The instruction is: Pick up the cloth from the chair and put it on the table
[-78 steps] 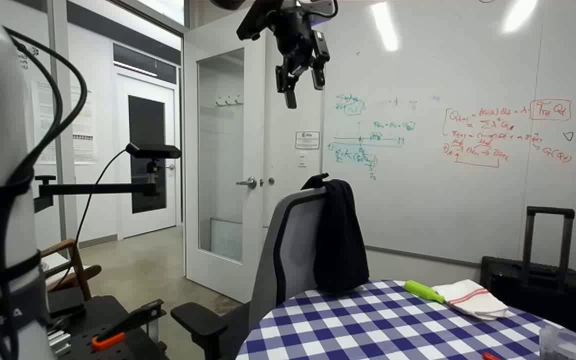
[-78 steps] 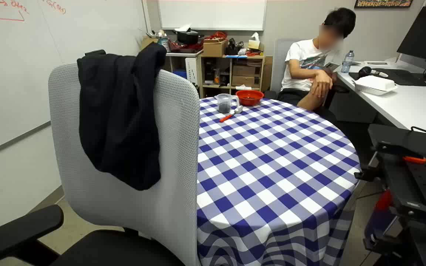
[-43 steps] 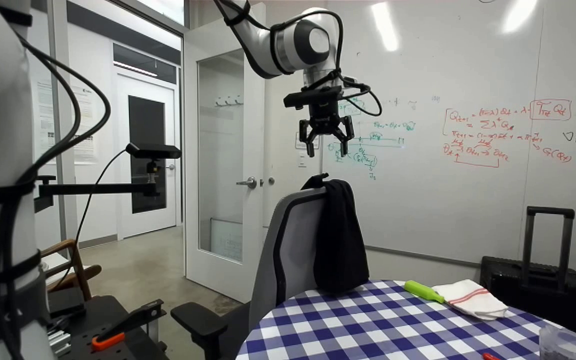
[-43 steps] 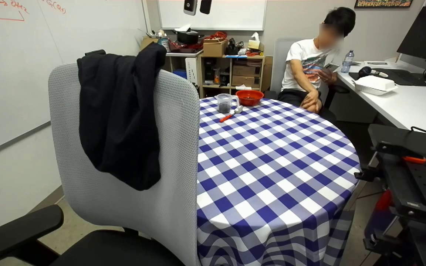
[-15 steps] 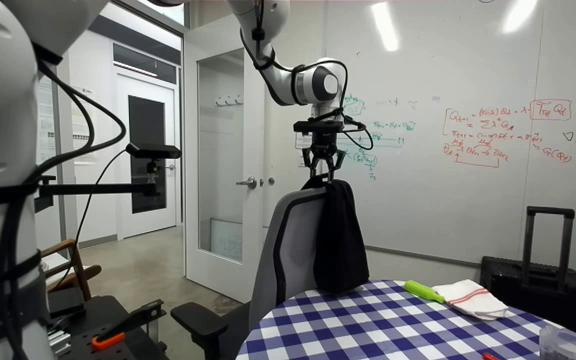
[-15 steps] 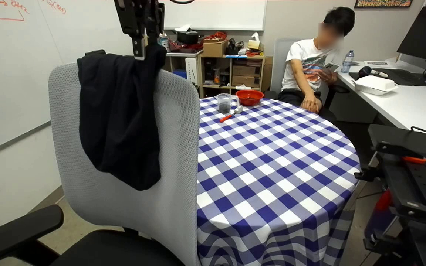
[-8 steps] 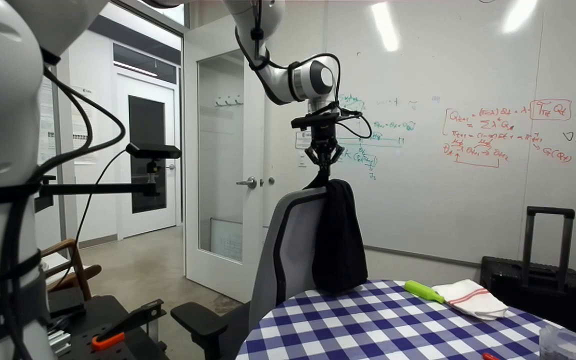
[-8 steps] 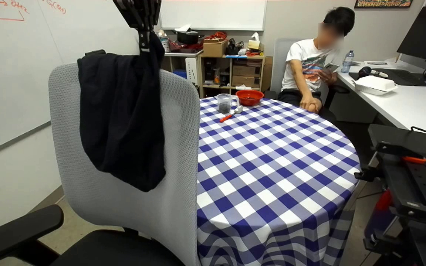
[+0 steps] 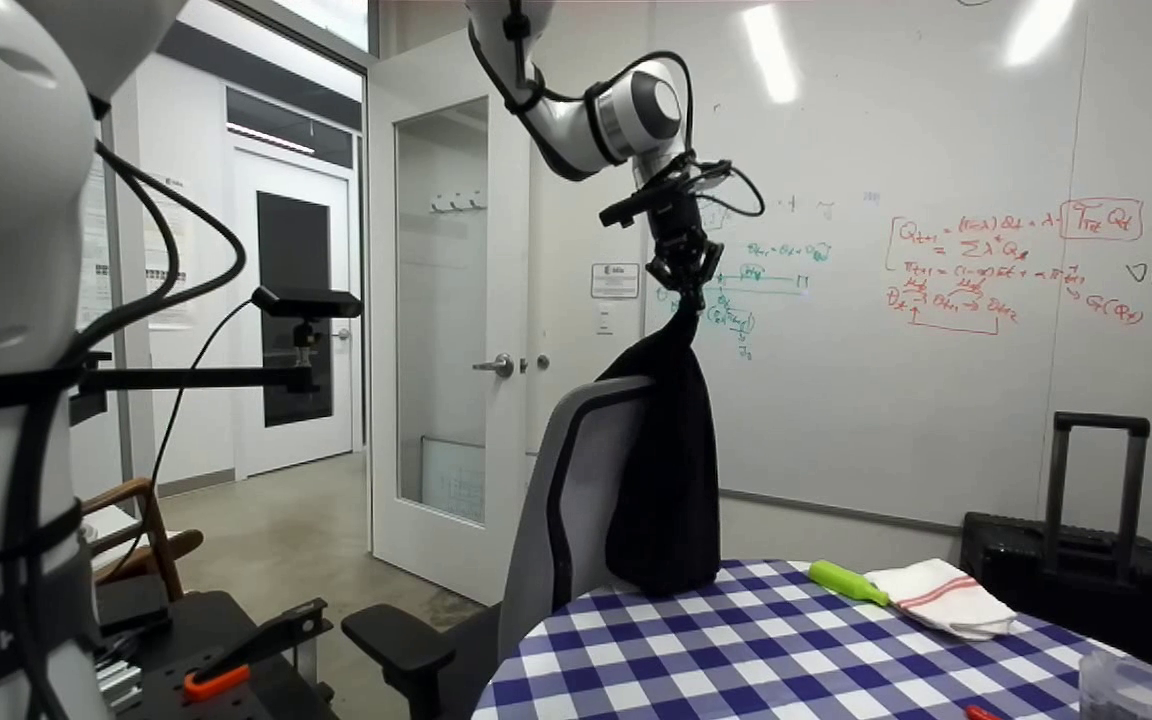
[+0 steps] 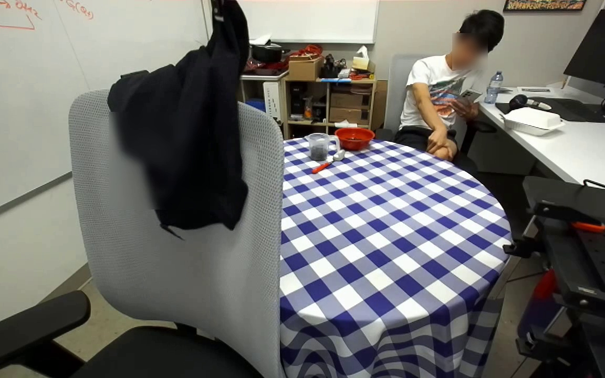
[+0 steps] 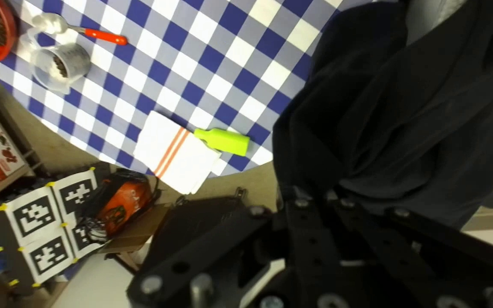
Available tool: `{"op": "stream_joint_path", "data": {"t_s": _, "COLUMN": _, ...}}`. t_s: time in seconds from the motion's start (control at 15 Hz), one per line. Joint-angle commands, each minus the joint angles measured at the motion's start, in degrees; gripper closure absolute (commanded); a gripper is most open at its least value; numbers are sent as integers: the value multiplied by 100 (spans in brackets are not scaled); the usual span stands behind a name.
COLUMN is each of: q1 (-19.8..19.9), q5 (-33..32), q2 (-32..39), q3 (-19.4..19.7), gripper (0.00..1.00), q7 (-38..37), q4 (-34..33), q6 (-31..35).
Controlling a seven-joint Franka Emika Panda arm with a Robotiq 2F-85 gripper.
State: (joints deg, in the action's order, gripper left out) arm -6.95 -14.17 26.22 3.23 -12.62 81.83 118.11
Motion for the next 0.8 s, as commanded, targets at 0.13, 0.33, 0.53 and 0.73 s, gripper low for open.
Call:
{"op": "stream_joint_path", "data": {"t_s": 0.13, "q1": 42, "q5": -590, "q2": -1172, "q3": 472, "gripper": 99, "q7": -1317, "q4": 778, "q6": 39}}
{"op": "stream_joint_path", "data": {"t_s": 0.33, "q1": 183, "q5": -1025, "q2": -1770, "q3": 638, "gripper": 99, "q7": -1991, "q4": 1251, "q6": -59}}
{"op": "stream_joint_path", "data": {"t_s": 0.53, "q1": 474, "q5": -1214, "q2": -2385, "q3": 665, "gripper": 99, "q7": -2491, "q4": 1827, "q6": -183}}
{"op": "stream_joint_path", "data": {"t_s": 0.73, "q1": 826, "q5": -1249, "q2": -2884, "q3": 646, "gripper": 99, "q7": -2843, "q4": 2326, "q6": -260}}
